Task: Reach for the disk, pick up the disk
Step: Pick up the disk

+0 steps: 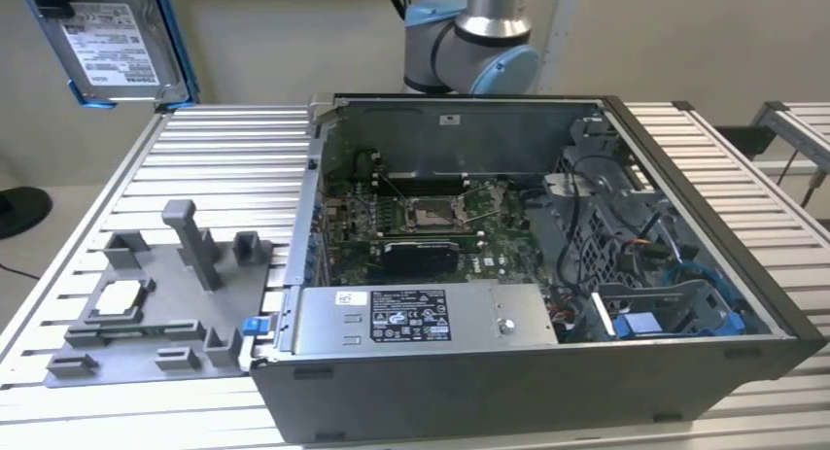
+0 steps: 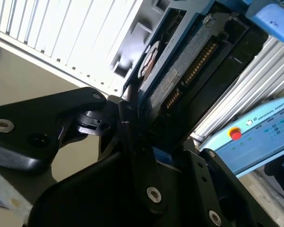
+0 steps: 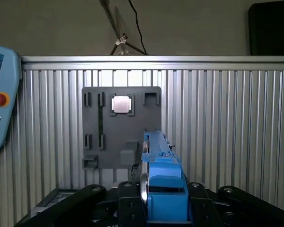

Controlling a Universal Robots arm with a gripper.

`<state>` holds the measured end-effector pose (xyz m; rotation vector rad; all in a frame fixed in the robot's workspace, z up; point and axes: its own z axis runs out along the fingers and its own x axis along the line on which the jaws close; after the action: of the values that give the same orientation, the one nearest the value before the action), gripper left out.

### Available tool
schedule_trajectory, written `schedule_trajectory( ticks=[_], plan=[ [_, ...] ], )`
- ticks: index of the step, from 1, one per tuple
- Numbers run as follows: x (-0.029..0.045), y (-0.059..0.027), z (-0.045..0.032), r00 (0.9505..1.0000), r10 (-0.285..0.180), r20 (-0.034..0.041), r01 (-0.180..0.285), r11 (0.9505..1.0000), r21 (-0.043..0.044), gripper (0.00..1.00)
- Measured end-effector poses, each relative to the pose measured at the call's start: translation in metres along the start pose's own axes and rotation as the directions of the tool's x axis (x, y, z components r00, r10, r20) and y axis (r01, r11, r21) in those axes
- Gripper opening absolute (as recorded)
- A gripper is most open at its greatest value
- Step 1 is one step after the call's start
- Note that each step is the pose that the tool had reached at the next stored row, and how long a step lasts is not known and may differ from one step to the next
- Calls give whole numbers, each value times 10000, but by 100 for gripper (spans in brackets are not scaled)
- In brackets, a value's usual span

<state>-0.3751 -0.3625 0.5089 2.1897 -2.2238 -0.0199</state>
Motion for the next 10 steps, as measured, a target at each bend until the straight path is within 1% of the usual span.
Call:
schedule_trajectory(
  ticks=[10],
  plan=[
    [-5, -341, -8, 10000, 0, -1, 0, 10000, -1, 0]
  ],
)
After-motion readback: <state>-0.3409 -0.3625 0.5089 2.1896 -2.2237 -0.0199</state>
